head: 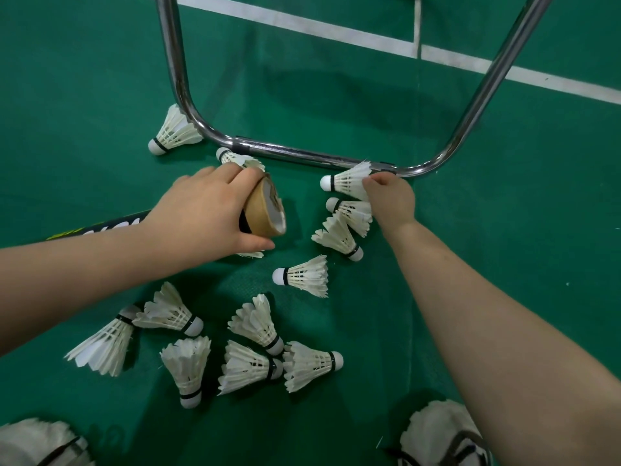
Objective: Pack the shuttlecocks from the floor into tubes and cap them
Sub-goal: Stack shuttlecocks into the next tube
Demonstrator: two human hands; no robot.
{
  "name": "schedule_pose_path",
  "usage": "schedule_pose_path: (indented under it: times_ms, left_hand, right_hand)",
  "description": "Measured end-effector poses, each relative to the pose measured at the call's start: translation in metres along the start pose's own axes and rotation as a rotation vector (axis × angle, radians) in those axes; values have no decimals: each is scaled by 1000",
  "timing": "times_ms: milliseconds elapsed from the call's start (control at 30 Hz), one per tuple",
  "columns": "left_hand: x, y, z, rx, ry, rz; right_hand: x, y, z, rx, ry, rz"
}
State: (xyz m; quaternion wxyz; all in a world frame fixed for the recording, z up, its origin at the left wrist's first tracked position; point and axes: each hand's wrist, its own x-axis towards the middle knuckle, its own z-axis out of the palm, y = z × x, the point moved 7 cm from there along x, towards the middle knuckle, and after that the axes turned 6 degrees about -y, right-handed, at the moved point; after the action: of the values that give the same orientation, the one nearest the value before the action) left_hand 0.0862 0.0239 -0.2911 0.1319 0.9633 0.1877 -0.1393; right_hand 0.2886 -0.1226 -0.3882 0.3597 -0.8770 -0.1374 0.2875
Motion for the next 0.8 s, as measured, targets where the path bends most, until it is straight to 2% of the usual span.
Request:
schedule_pose_path:
  times_ms: [133,233,400,533,800]
  left_hand:
    - [2,1,0,5,13,4]
    - [4,1,-2,1,25,2]
    - [3,2,-2,-13,26,2]
    - [-1,1,-4,-1,33,-2]
    - [-12,1,-6,-4,37,0]
  right_hand:
    - [-10,-10,-13,531,-2,16]
    - [-17,-29,-6,628,-223,-11]
    - [-47,-71,24,364,-663,-116]
    - [-75,-98,47,150,-807,-188]
    - [-117,-111,77,7,-1145,-148]
